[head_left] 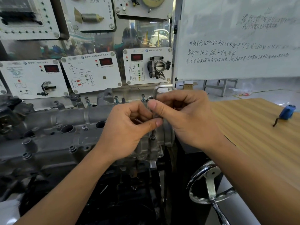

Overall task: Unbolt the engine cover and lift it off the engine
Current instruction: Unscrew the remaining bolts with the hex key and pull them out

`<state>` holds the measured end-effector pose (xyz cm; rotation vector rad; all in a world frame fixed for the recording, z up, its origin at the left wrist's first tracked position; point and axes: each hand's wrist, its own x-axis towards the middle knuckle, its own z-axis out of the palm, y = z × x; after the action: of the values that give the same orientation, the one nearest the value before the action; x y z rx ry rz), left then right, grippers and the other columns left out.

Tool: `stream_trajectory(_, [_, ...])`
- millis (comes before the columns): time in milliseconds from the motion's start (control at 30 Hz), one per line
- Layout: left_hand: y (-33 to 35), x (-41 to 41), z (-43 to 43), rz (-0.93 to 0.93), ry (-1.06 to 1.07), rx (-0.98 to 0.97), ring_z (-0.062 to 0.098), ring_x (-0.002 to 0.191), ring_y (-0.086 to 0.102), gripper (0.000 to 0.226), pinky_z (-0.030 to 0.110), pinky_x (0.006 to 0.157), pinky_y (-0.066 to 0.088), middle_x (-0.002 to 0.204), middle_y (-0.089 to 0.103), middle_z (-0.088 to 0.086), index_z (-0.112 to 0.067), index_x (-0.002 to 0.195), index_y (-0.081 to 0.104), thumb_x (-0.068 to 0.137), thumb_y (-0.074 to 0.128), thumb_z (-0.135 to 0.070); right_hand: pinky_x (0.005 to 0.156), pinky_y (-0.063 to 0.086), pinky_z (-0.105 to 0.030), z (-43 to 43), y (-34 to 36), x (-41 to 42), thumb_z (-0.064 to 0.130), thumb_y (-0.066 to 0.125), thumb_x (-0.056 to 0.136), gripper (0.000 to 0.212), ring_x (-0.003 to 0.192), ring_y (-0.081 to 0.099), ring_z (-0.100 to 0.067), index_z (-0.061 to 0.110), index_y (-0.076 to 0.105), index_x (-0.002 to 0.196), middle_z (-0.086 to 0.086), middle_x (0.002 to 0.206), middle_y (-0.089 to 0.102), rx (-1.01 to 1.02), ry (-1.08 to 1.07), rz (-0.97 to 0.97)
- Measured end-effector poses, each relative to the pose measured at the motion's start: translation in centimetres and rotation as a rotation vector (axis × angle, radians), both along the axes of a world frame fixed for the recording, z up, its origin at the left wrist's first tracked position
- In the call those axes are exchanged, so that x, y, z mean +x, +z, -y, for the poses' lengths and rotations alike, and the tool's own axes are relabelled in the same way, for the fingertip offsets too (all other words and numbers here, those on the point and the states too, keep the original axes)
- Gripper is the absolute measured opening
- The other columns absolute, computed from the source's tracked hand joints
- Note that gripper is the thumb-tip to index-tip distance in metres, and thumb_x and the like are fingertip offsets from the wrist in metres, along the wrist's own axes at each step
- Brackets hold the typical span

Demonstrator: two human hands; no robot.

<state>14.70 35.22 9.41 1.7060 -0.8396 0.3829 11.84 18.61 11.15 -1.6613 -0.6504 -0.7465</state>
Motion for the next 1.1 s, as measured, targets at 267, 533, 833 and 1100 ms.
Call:
stream_trajectory(267, [0.1,0.3,-0.4,-0.038,-0.054,0.085,0.023,0.081,0.072,0.03,0.043,0.074,0.06,0.088,0.075,0.005,-0.014,0.103,0.07,0.082,0.077,-0.034,0.058,0.049,-0.016,-0.3,0.8,-0.2,0.009,0.073,0.088,0.009,0.059,0.063,-0.01,0.005,0.074,0.081,-0.005,0.066,0.07,-0.097,0.045,-0.019])
stream_trajectory(533, [0.0,0.0,-0.5,0.005,-0.138,0.13,0.017,0.097,0.074,0.019,0.034,0.086,0.059,0.1,0.078,0.0,-0.01,0.108,0.074,0.094,0.062,-0.014,0.063,0.051,-0.021,-0.3,0.6,-0.4,0.01,0.056,0.1,0.018,0.072,0.064,-0.006,0.004,0.073,0.1,0.001,0.077,0.068,-0.249,0.01,-0.036])
stream_trajectory(833, [0.0,-0.4,1.0,0.073,0.068,-0.002,0.028,0.061,0.066,0.015,0.038,0.059,0.059,0.068,0.069,0.008,-0.01,0.084,0.073,0.076,0.082,-0.019,0.061,0.055,-0.021,-0.6,0.9,-0.2,0.014,0.08,0.082,0.013,0.064,0.071,-0.014,0.002,0.077,0.082,-0.005,0.07,0.075,-0.034,-0.036,-0.051])
stream_trajectory(1100, [0.2,0.1,-1.0,0.059,-0.175,0.158,0.011,0.105,0.07,0.022,0.018,0.089,0.052,0.107,0.076,-0.004,-0.011,0.114,0.071,0.098,0.056,-0.01,0.057,0.047,-0.031,-0.3,1.3,-0.5,0.012,0.058,0.099,0.023,0.064,0.056,-0.013,0.002,0.07,0.081,-0.003,0.067,0.058,-0.275,-0.027,-0.028])
